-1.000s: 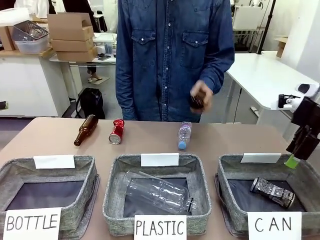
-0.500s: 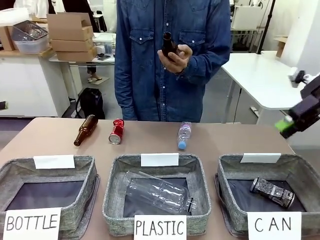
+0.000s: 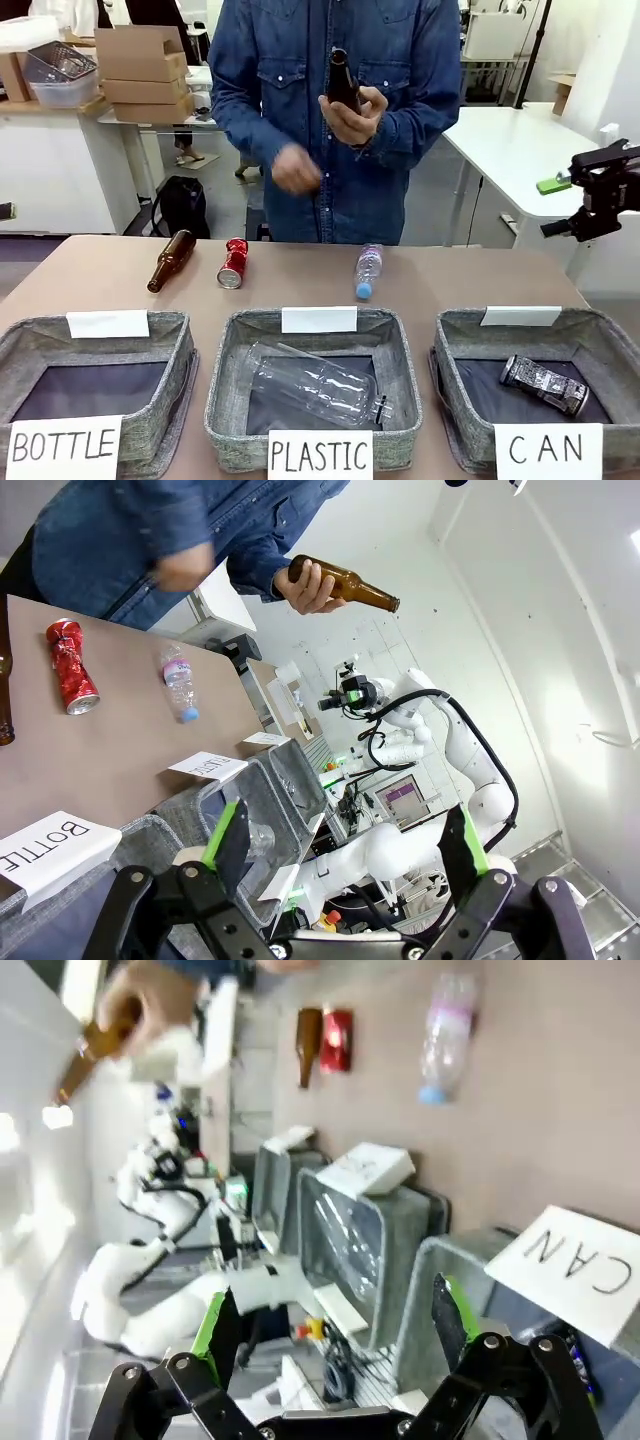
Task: Sort the can waste into the basket.
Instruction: Pick up the can waste from the table and place it in the right Fabric basket.
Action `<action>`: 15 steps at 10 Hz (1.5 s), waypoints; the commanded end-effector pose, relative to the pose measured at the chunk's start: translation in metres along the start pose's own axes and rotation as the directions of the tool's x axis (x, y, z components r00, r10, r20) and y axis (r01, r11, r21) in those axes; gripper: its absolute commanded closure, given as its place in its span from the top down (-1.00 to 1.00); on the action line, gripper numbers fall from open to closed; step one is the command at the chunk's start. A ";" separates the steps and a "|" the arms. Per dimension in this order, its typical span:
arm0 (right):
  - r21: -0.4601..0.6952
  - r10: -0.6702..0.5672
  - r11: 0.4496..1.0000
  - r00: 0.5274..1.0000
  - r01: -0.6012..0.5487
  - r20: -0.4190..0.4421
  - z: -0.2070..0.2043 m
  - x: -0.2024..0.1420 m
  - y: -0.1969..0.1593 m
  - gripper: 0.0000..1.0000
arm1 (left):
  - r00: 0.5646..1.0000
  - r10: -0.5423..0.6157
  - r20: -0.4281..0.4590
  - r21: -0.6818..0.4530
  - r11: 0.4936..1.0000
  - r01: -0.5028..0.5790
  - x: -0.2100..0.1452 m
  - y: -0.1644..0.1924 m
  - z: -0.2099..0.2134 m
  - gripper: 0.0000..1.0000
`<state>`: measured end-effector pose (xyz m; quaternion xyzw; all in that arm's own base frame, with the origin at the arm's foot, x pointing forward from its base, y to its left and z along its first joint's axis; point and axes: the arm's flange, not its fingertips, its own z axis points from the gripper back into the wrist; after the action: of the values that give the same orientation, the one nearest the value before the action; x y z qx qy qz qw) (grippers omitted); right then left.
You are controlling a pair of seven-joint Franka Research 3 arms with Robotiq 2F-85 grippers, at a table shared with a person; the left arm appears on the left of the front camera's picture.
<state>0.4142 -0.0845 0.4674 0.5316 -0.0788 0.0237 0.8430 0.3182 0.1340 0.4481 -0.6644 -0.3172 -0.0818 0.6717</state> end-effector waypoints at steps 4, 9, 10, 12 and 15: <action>-0.037 0.084 0.996 0.993 -0.087 -0.083 0.004 -0.014 0.009 1.00 | 1.000 -0.020 0.011 -0.016 1.000 0.020 0.000 -0.002 -0.002 1.00; -0.037 0.084 0.996 0.993 -0.087 -0.083 0.004 -0.014 0.009 1.00 | 1.000 0.000 0.000 0.000 1.000 0.000 0.000 0.000 0.000 1.00; -0.037 0.084 0.996 0.993 -0.087 -0.083 0.004 -0.014 0.009 1.00 | 0.999 -0.016 -0.045 -0.058 0.998 0.013 0.002 -0.007 0.001 1.00; -0.037 0.084 0.996 0.993 -0.087 -0.083 0.004 -0.014 0.009 1.00 | 0.989 -0.047 -0.140 -0.052 0.998 0.040 0.009 -0.021 0.018 1.00; -0.037 0.084 0.996 0.993 -0.087 -0.083 0.004 -0.014 0.009 1.00 | 0.988 -0.061 -0.145 0.041 0.997 0.068 0.015 -0.069 0.103 1.00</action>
<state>0.4005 -0.0816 0.4747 0.5084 -0.0646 0.0699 0.8558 0.2745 0.1955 0.4960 -0.6383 -0.2860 -0.1471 0.6994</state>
